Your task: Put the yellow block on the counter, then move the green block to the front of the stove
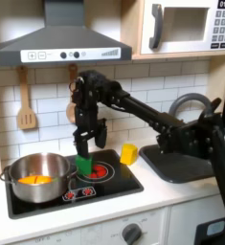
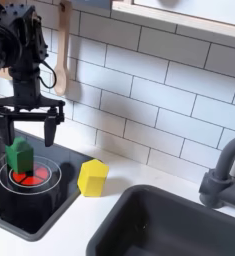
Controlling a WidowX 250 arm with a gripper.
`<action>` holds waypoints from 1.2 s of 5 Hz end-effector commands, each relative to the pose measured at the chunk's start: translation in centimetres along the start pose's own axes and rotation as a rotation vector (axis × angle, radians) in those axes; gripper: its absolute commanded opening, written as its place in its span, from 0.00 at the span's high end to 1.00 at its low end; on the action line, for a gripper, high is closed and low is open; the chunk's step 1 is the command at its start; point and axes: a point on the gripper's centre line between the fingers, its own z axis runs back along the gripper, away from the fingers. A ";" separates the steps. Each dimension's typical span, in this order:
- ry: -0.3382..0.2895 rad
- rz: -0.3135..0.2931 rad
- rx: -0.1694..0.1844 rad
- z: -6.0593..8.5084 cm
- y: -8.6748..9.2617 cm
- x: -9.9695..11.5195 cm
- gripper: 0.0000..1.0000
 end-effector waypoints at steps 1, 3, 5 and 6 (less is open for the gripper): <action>-0.015 0.080 0.034 -0.3 0.4 1.0 0.00; -0.039 0.166 0.068 -0.9 0.6 0.8 0.00; -0.075 0.195 0.099 -0.7 -0.6 0.2 0.00; -0.082 0.213 0.119 -1.2 -0.6 0.3 0.00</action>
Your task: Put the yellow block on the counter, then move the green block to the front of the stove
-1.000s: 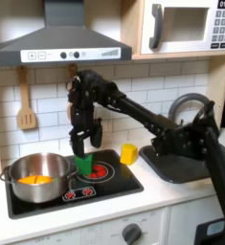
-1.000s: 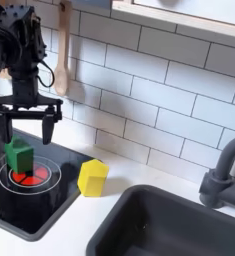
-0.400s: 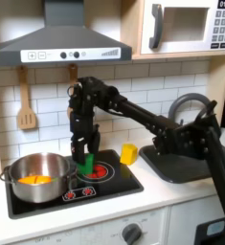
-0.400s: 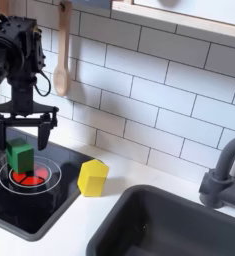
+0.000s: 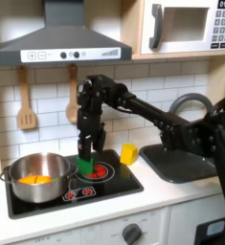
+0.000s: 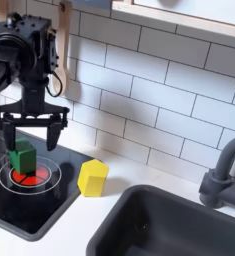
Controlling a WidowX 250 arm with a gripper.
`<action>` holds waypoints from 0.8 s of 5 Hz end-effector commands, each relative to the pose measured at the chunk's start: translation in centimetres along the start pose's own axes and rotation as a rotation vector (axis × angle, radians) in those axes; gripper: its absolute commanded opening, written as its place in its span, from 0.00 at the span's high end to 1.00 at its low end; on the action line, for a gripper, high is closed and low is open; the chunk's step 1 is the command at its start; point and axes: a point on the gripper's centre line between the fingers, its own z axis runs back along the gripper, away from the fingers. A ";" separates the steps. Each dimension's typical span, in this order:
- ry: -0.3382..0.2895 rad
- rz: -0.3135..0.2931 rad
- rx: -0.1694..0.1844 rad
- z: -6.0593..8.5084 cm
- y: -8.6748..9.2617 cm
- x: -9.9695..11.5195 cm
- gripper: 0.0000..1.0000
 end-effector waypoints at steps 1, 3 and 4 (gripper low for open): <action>-0.049 0.059 0.030 0.0 -0.3 0.2 0.00; -0.050 0.119 0.048 -0.3 -0.2 0.4 0.00; -0.059 0.143 0.053 0.0 -0.1 0.5 0.00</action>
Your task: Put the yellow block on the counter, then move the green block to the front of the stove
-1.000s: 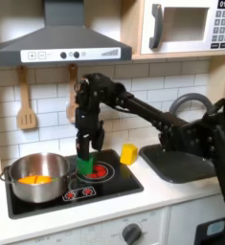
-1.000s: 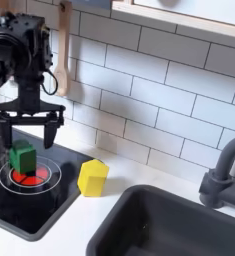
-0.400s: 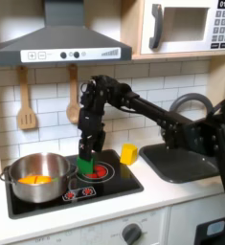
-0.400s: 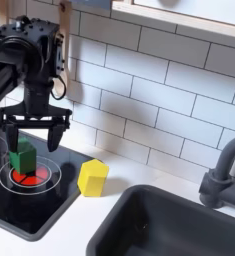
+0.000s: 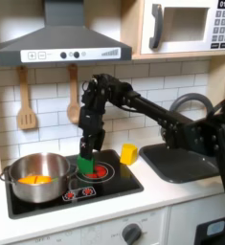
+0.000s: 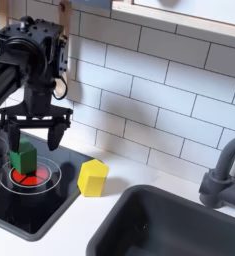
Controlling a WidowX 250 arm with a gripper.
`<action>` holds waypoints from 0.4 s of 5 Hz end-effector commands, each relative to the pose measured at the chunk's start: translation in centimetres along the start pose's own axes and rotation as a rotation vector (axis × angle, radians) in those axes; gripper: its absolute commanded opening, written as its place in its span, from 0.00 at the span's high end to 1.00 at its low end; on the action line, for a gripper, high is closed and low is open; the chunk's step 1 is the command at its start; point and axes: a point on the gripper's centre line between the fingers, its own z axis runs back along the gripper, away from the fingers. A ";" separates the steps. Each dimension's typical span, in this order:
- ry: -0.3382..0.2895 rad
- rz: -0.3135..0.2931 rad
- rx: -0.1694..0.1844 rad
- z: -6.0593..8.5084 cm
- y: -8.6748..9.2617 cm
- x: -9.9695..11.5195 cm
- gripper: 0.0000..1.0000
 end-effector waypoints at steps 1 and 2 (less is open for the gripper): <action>-0.012 0.055 0.016 0.2 0.2 0.6 0.00; -0.023 0.063 0.020 0.5 0.2 0.7 0.00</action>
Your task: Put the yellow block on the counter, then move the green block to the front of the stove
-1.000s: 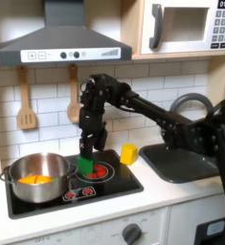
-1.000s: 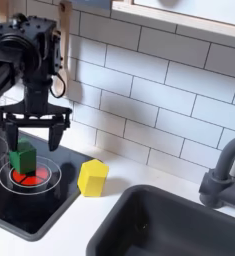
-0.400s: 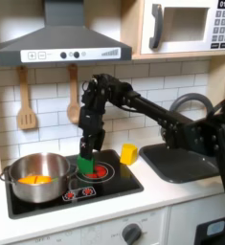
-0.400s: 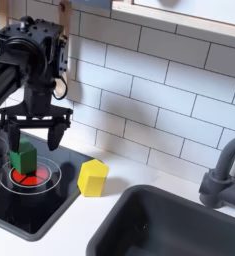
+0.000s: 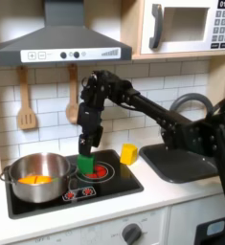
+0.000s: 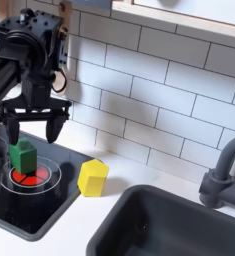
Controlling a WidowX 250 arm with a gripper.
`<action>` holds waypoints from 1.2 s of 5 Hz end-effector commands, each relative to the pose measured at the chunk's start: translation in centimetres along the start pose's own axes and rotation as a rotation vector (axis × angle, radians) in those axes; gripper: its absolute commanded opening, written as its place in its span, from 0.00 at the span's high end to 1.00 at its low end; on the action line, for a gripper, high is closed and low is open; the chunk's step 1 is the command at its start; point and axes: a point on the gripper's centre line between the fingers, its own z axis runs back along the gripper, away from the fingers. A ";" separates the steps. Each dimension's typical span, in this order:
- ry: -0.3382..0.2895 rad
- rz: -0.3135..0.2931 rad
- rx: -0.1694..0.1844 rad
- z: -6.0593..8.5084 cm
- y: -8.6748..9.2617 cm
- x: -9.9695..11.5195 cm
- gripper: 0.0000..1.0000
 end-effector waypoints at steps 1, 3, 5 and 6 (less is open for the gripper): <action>0.002 0.027 0.025 -0.4 0.3 0.2 0.00; 0.011 0.032 0.035 -0.7 0.4 -0.1 0.00; 0.017 0.034 0.043 -1.1 0.3 -0.1 0.00; 0.031 0.036 0.051 -1.6 0.3 -0.2 0.00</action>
